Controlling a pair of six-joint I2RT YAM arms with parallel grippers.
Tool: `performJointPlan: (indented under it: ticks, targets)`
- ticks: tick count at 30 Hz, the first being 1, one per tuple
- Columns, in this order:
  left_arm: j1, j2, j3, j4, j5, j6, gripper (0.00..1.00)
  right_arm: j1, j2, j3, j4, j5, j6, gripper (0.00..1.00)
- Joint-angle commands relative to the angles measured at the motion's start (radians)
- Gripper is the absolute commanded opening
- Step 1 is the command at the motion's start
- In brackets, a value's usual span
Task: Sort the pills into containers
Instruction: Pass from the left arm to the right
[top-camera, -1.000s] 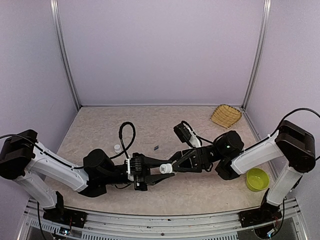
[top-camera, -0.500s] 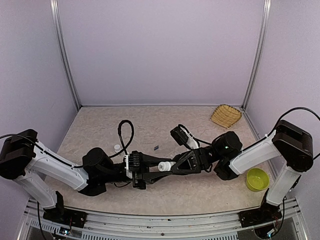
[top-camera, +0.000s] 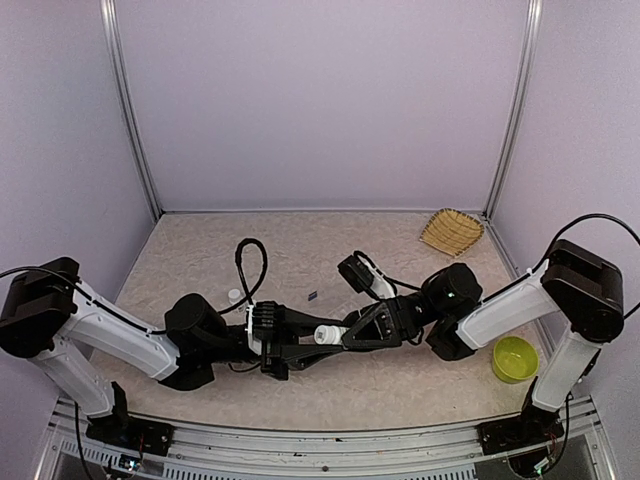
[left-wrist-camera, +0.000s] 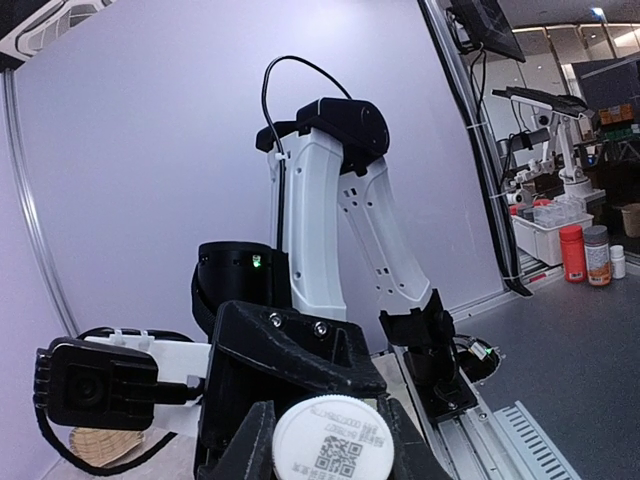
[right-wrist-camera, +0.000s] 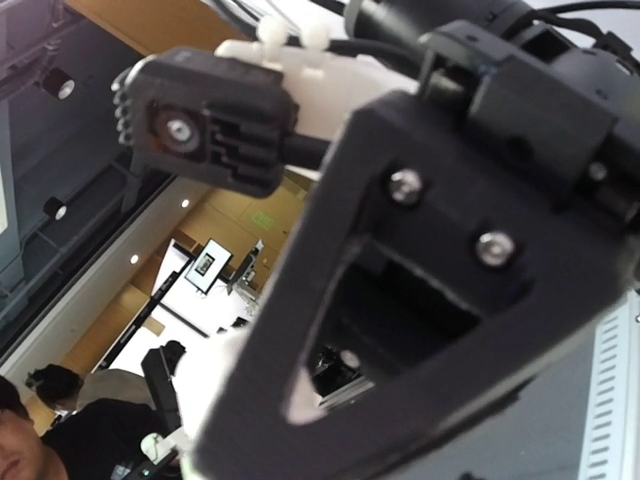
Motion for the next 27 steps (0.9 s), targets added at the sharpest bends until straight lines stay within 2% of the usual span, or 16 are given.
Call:
performJointPlan:
  ticks: [1,11,15,24,27]
  targets:
    - [0.007,0.014,0.01,0.046,0.046,-0.028,0.06,0.01,0.014,0.026,0.267,-0.002,0.005,0.57]
    - [0.007,0.026,0.008,0.04,0.061,-0.037,0.06,0.01,-0.001,0.025,0.267,-0.001,0.003,0.44]
    - [0.006,0.03,0.007,0.04,0.059,-0.042,0.07,0.01,-0.002,0.028,0.268,0.0,0.006,0.42]
    - [0.006,0.033,0.006,0.038,0.056,-0.041,0.16,0.011,-0.018,0.033,0.268,0.001,0.002,0.32]
    - [0.006,0.031,0.005,0.038,0.048,-0.043,0.26,0.012,-0.016,0.031,0.268,-0.003,0.0,0.23]
